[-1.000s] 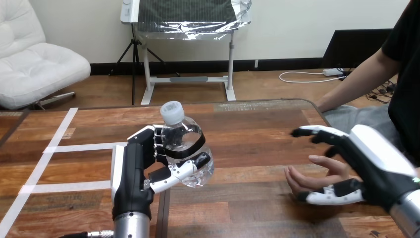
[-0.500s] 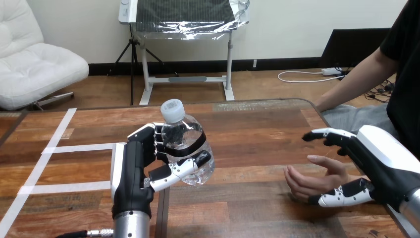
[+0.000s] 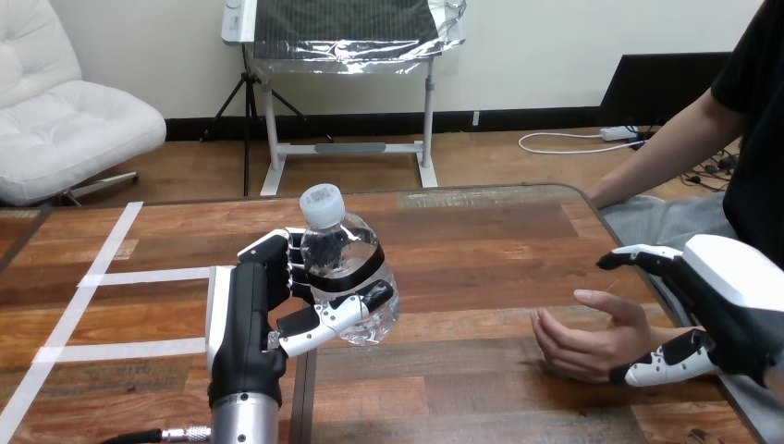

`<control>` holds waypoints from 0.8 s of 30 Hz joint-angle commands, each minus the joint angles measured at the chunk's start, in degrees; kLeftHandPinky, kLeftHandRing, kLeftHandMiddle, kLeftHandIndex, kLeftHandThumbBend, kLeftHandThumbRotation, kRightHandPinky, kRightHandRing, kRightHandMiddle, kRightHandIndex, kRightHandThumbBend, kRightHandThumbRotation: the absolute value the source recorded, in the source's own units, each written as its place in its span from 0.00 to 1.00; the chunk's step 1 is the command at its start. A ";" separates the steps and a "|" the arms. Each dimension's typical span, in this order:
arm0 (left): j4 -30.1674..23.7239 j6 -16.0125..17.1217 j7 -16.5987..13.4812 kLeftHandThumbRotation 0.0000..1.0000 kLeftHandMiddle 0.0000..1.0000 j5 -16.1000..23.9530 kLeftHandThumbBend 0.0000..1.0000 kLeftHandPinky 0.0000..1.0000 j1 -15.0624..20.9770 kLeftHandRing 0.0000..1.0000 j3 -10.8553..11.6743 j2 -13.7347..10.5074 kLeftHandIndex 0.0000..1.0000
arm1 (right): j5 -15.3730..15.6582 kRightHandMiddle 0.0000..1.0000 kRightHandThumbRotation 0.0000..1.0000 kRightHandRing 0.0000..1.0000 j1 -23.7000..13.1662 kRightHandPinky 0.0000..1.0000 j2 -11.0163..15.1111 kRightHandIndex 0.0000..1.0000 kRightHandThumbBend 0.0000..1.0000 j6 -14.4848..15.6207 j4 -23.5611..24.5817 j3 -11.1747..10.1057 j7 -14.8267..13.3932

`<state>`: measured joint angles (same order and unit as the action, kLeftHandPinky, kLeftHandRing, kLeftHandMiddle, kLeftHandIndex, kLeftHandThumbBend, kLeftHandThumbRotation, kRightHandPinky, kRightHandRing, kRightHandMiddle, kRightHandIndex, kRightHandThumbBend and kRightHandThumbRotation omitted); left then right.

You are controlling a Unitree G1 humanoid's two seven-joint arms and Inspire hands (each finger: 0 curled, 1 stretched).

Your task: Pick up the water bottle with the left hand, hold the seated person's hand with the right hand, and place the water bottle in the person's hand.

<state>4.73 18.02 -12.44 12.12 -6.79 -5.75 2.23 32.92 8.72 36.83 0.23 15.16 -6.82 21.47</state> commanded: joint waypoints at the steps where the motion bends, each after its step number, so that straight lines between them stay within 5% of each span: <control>1: -3.06 2.22 -0.14 0.00 0.44 0.56 0.64 0.35 2.52 0.39 0.10 -0.07 0.47 | 1.67 0.88 0.00 0.87 -4.88 0.80 2.48 0.83 0.86 1.04 1.95 0.20 0.31; 6: -3.03 2.23 -0.09 0.00 0.44 0.39 0.65 0.35 2.51 0.39 0.14 -0.04 0.47 | 2.54 0.88 0.00 0.88 -5.53 0.81 2.81 0.84 0.84 3.34 1.85 0.38 2.36; 16: -3.05 2.41 0.17 0.00 0.45 -0.07 0.66 0.35 2.25 0.40 0.36 -0.18 0.47 | 9.82 0.88 0.00 0.88 -11.88 0.80 7.66 0.84 0.84 5.15 -8.44 5.73 4.54; 24: -3.38 2.67 0.18 0.00 0.44 -0.44 0.66 0.35 1.98 0.39 0.50 -0.05 0.47 | 11.94 0.90 0.00 0.90 -15.59 0.81 9.94 0.85 0.81 6.22 -14.42 8.60 7.19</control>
<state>4.72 18.54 -12.30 11.77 -6.92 -5.48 2.02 43.69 -1.43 43.69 6.32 3.08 0.50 28.02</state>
